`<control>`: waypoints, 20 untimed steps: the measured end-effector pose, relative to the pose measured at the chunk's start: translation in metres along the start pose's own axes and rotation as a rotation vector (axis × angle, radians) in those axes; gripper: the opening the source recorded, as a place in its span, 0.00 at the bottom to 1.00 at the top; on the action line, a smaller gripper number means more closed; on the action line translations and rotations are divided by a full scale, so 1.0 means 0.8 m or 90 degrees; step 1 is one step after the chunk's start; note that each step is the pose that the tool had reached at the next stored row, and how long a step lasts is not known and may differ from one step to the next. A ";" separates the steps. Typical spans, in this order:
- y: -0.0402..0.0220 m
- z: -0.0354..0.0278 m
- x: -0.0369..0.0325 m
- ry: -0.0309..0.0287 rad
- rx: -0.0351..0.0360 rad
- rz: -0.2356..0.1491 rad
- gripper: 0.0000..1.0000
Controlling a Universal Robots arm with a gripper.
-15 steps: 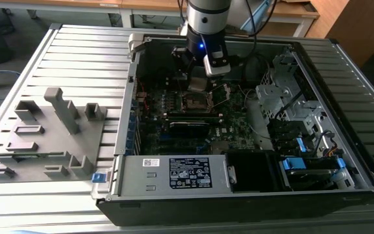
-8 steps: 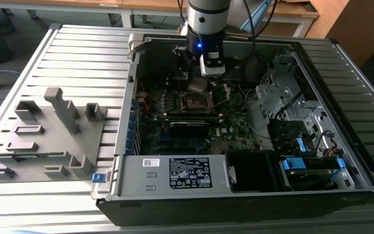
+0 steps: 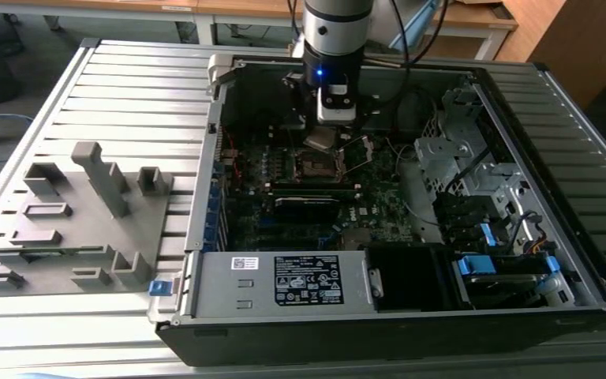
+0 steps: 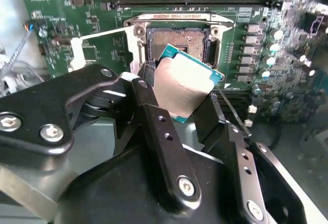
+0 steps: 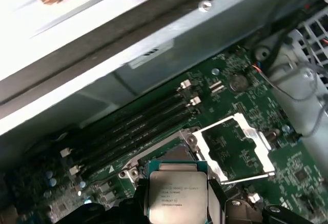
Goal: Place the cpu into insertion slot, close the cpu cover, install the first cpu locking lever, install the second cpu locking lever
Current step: 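Place the cpu into insertion slot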
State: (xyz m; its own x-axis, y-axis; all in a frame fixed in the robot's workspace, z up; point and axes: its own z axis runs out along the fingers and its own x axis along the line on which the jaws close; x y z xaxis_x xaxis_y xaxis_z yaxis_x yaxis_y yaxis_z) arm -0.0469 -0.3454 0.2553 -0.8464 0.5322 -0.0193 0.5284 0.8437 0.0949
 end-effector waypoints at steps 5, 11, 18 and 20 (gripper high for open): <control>0.0000 0.0001 0.0000 -0.0054 0.0014 0.054 0.54; 0.0000 0.0002 0.0000 -0.0119 0.0033 0.119 0.54; 0.0000 0.0003 0.0000 -0.0200 0.0058 0.197 0.54; 0.0000 0.0003 0.0000 -0.0224 0.0066 0.219 0.54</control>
State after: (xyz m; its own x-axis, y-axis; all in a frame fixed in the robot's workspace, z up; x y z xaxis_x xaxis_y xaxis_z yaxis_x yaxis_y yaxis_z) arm -0.0469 -0.3454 0.2551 -0.6161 0.7874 -0.0223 0.7830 0.6153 0.0917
